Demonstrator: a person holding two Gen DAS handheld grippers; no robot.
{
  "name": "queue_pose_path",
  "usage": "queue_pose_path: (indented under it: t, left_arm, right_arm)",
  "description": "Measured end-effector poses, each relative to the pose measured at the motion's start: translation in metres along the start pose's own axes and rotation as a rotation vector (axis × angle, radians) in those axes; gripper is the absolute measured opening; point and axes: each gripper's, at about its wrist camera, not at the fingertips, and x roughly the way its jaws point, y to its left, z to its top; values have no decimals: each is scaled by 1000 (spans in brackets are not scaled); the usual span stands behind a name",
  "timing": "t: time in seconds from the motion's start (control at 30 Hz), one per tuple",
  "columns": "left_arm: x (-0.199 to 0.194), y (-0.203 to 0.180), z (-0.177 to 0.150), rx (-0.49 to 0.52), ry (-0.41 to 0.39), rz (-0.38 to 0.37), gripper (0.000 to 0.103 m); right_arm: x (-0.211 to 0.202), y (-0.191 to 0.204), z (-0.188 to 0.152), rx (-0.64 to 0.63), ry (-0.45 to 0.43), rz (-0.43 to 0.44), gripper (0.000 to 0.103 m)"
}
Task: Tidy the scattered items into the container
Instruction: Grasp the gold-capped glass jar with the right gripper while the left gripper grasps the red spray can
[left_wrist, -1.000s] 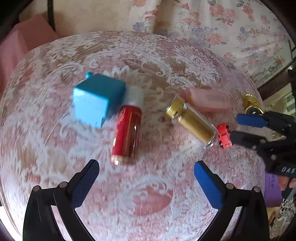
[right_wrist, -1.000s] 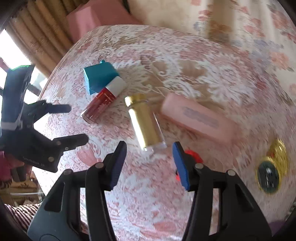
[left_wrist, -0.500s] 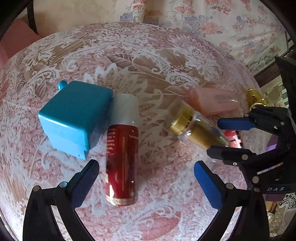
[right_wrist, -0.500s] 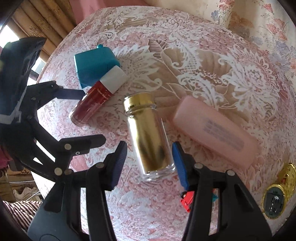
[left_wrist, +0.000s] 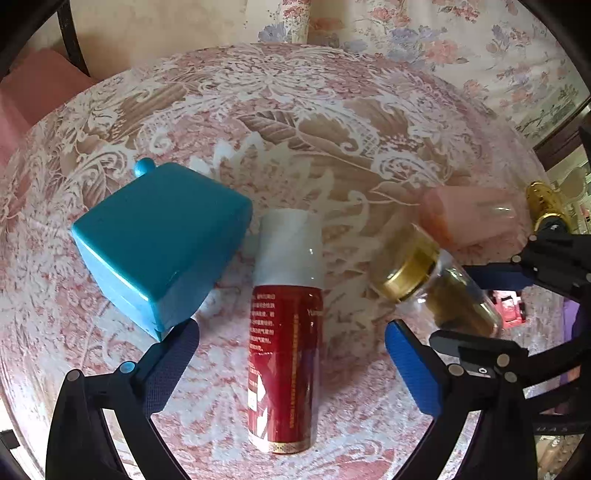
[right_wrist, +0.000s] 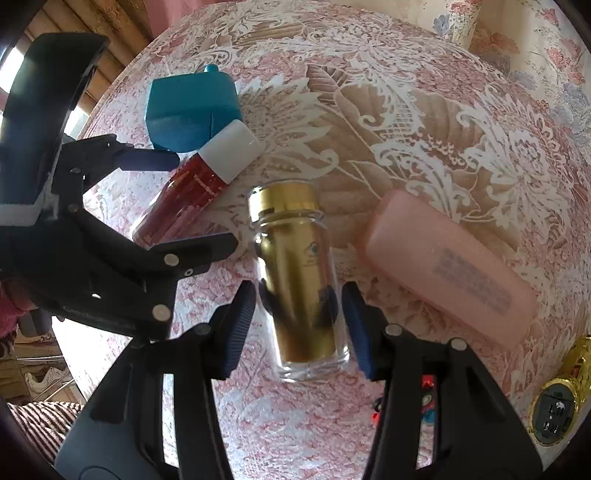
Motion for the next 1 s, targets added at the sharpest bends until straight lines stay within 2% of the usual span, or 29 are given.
queue_pose_path:
  t: [0.3, 0.73, 1.0]
  left_arm:
    - [8, -3, 3, 63, 21, 127, 101]
    - [6, 3, 0, 51, -9, 142, 103]
    - [7, 8, 4, 49, 25, 144, 103]
  right_arm:
    - [17, 10, 12, -20, 42, -52, 52]
    - [24, 12, 19, 10, 32, -68, 52]
    - [27, 12, 25, 24, 42, -58, 52]
